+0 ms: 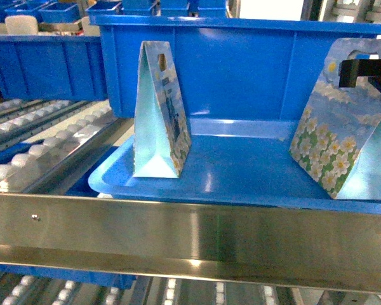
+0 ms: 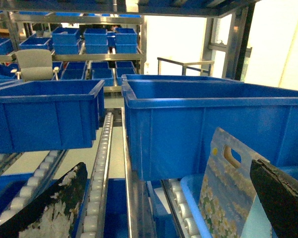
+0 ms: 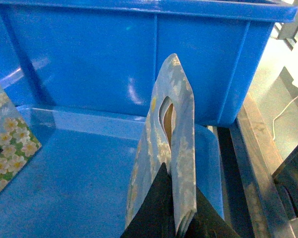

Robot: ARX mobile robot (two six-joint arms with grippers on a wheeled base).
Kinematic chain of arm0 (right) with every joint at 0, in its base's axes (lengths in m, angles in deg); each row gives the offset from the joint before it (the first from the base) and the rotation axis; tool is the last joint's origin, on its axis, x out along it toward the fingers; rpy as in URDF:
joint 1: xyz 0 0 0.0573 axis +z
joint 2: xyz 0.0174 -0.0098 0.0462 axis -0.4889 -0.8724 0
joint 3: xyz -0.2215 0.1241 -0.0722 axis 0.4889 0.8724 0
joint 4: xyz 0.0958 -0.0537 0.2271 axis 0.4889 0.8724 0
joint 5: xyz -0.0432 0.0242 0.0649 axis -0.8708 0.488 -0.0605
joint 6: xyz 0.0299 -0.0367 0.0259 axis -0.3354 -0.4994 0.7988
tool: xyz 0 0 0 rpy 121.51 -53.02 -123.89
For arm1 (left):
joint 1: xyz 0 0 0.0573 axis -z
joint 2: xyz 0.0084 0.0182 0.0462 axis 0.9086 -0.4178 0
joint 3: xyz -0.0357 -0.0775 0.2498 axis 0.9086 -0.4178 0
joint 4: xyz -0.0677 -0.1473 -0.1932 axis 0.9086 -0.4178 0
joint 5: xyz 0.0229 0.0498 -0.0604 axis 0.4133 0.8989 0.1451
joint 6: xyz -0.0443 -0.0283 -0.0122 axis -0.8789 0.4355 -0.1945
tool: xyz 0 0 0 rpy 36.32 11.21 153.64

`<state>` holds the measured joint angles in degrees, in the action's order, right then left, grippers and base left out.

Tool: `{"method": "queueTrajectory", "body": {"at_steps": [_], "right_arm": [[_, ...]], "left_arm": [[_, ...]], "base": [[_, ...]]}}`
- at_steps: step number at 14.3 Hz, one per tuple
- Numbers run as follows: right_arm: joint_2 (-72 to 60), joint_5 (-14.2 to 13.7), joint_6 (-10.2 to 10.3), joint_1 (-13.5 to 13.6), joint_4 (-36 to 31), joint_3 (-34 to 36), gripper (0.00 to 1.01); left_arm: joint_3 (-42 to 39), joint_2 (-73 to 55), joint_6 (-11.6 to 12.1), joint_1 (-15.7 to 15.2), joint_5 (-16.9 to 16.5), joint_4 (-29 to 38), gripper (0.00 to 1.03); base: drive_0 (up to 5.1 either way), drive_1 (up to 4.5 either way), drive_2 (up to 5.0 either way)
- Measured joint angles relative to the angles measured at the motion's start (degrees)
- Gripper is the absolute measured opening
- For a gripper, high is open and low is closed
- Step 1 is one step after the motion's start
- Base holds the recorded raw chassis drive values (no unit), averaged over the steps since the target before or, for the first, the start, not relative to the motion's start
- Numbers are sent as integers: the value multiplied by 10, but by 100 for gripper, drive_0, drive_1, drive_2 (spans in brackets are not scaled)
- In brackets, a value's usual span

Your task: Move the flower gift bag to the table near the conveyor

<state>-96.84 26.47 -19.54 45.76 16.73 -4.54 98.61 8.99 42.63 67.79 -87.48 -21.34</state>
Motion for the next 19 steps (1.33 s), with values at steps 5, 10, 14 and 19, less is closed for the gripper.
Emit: {"method": "queueTrajectory", "body": {"at_steps": [5,10,14,19], "right_arm": [[48,10,-4,4,-15,5,2],[237,30,-52,-51,15,18,2],[356,103,-52,-124,77,83,2],[377,95,-63,-127,74,106,2]], "left_arm": [[0,0,0,0,0,0,98],[0,0,0,0,0,0,98],[0,0,0,0,0,0,98],[81,-99,-5,39,31,35,98]], "base": [[0,0,0],[0,0,0],[0,0,0],[0,0,0]]}}
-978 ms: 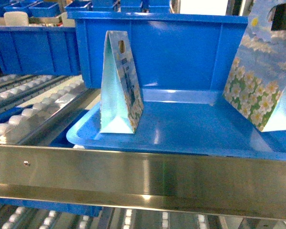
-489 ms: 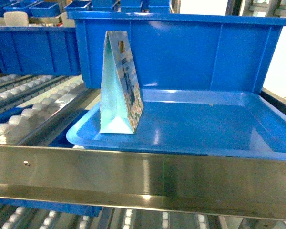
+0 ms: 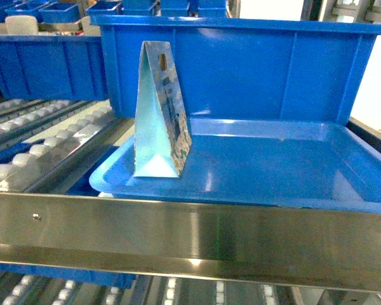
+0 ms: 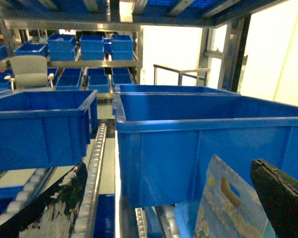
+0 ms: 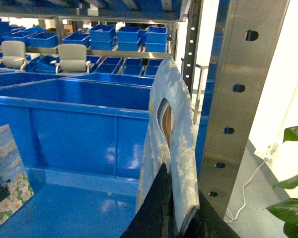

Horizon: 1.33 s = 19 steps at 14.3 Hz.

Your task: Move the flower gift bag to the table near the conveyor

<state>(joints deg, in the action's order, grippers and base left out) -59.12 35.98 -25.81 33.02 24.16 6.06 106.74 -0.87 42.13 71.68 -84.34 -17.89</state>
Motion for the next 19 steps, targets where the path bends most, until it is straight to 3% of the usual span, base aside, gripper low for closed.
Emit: {"method": "queueTrajectory", "body": {"at_steps": [3,5,9,12,19], "right_arm": [[-1,0,0,0,0,0,2],[-1,0,0,0,0,0,2],[-1,0,0,0,0,0,2],[-1,0,0,0,0,0,2],[-1,0,0,0,0,0,2]], "left_arm": [[117,-87,-19,42,52,-69,98],[199,-121,-23,85,108,-113,98],[236,-190,28,168,227,-124,98],[236,-226,31,188,307,-134,98],[248,-290,15,220,345,-172,98]], "base": [[0,0,0],[0,0,0],[0,0,0],[0,0,0],[0,0,0]]}}
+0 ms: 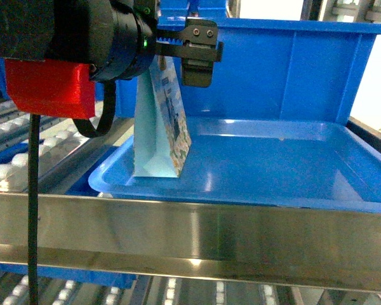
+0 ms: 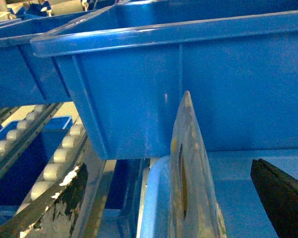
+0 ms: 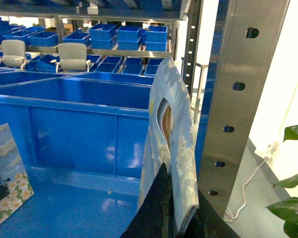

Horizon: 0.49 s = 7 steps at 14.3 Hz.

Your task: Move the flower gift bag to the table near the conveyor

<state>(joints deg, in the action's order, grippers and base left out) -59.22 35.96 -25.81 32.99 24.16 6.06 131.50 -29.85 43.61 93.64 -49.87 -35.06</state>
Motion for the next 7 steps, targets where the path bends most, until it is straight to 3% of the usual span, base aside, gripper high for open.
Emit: {"method": "queueTrajectory", "body": {"at_steps": [4,5,6,7], "right_arm": [[0,0,0,0,0,0,2],[0,0,0,0,0,0,2],[0,0,0,0,0,0,2],[0,0,0,0,0,0,2]], "left_arm": [[9,-15,-7,4,2,-4,98],[9,-17,-10,7,8,-7,81],[9,-17,-10,12,17,-4,55],[9,-17,-10,13,17,-4,48]], "base": [[0,0,0],[0,0,0],[0,0,0],[0,0,0]]}}
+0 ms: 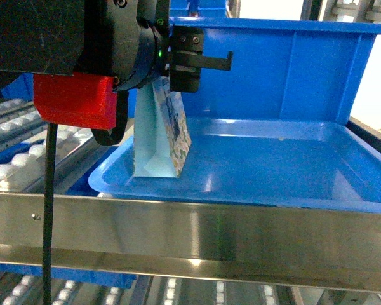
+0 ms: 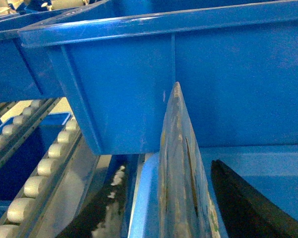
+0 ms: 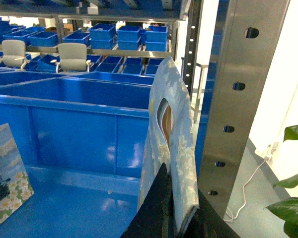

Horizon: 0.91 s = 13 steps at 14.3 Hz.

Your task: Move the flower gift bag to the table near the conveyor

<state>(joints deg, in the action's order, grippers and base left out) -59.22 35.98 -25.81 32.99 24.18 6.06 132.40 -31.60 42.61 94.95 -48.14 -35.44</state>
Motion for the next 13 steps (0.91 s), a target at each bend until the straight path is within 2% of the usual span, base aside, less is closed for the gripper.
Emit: {"method": "queueTrajectory", "body": {"at_steps": [3,5,10,13], "right_arm": [[0,0,0,0,0,0,2],[0,0,0,0,0,0,2],[0,0,0,0,0,0,2],[0,0,0,0,0,0,2]], "left_arm": [[-9,1,0,6,13,2,25],[-26,9,-7,11,18,13,1],[-56,29,-2,10,28,48,2],[-67,64,2,8,20,53,2]], "base": [[0,0,0],[0,0,0],[0,0,0],[0,0,0]]}}
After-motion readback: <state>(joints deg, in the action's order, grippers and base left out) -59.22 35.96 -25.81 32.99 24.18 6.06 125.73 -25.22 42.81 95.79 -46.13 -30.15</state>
